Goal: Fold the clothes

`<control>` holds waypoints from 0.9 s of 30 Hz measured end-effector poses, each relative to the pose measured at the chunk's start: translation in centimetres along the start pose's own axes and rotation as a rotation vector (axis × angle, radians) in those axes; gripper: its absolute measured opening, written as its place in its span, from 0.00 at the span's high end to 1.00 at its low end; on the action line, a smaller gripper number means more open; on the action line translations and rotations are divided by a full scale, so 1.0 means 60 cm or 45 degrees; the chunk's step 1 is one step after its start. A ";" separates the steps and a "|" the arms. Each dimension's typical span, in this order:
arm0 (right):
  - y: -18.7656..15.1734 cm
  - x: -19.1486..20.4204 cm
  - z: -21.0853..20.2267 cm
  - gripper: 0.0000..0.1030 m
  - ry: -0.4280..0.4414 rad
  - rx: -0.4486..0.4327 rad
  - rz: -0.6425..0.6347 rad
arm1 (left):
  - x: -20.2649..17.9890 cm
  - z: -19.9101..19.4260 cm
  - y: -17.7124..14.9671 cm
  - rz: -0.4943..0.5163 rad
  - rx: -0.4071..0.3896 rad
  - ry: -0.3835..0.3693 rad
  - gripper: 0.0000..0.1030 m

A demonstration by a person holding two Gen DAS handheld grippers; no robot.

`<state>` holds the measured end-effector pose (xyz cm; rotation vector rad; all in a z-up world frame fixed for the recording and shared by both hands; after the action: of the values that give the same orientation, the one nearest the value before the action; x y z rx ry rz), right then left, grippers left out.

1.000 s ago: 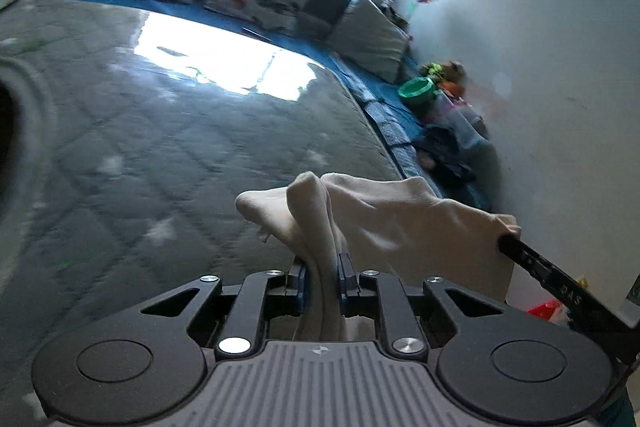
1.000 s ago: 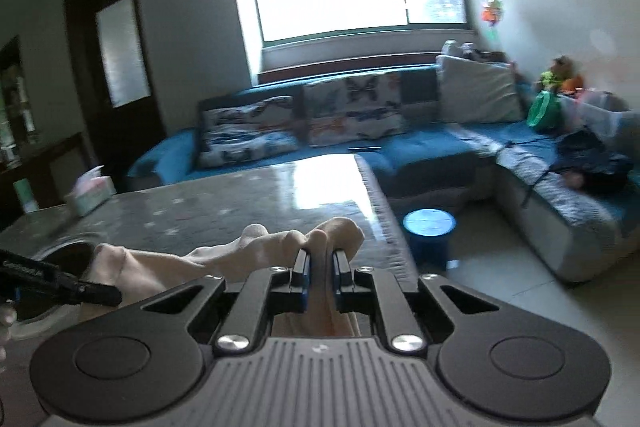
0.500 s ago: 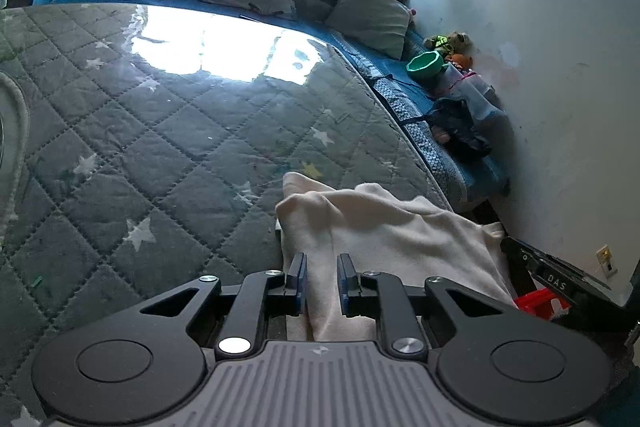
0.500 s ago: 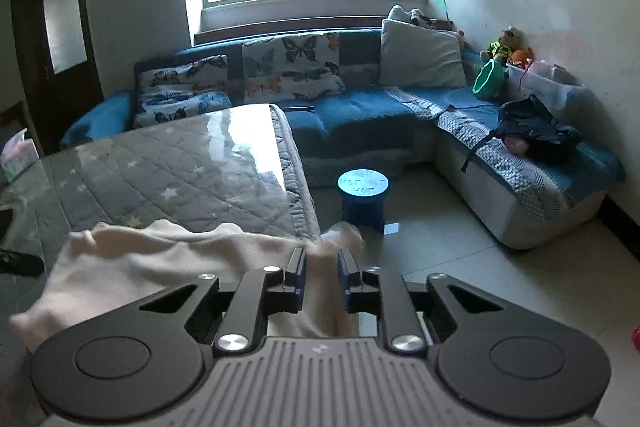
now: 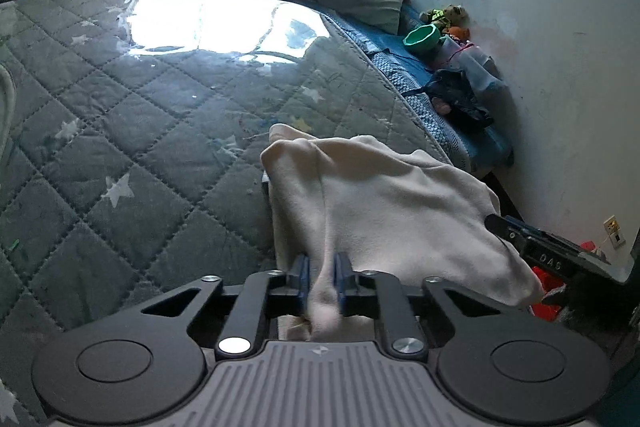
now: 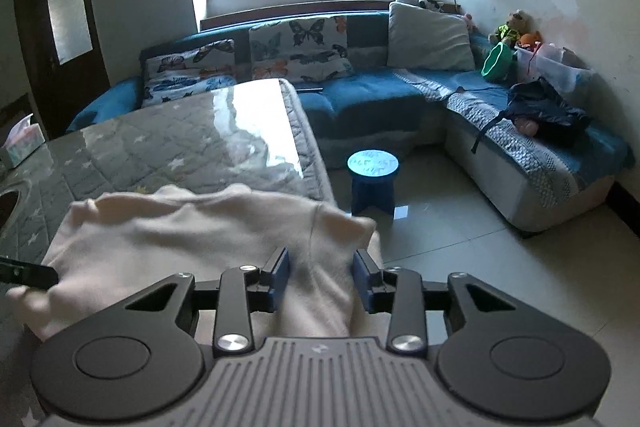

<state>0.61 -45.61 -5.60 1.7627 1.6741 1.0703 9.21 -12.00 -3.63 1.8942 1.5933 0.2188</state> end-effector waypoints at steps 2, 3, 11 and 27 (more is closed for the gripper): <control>-0.005 0.008 0.000 0.66 0.014 0.006 -0.007 | 0.006 -0.004 -0.003 -0.004 0.006 -0.013 0.88; -0.007 0.013 0.000 0.65 0.027 0.011 -0.010 | 0.009 -0.007 -0.006 -0.005 0.011 -0.018 0.88; -0.021 0.069 -0.021 0.63 0.116 0.047 -0.105 | 0.043 -0.051 -0.022 0.028 0.026 0.018 0.89; 0.030 0.154 0.028 0.65 0.238 0.047 -0.258 | 0.001 -0.068 0.040 0.096 -0.097 -0.039 0.85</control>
<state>2.52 -36.58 -3.22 1.5138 1.9492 1.1459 9.11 -10.57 0.86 1.8921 1.4741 0.2773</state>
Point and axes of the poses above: each gripper's, at about its wrist camera, not at the fingertips, and z roughly the way its jaws point, x to its left, y to its top, the point moved 2 cm from there along z, roughly the way its jaws point, and after that the axes turned 12 degrees about y, right-handed, at the moved point
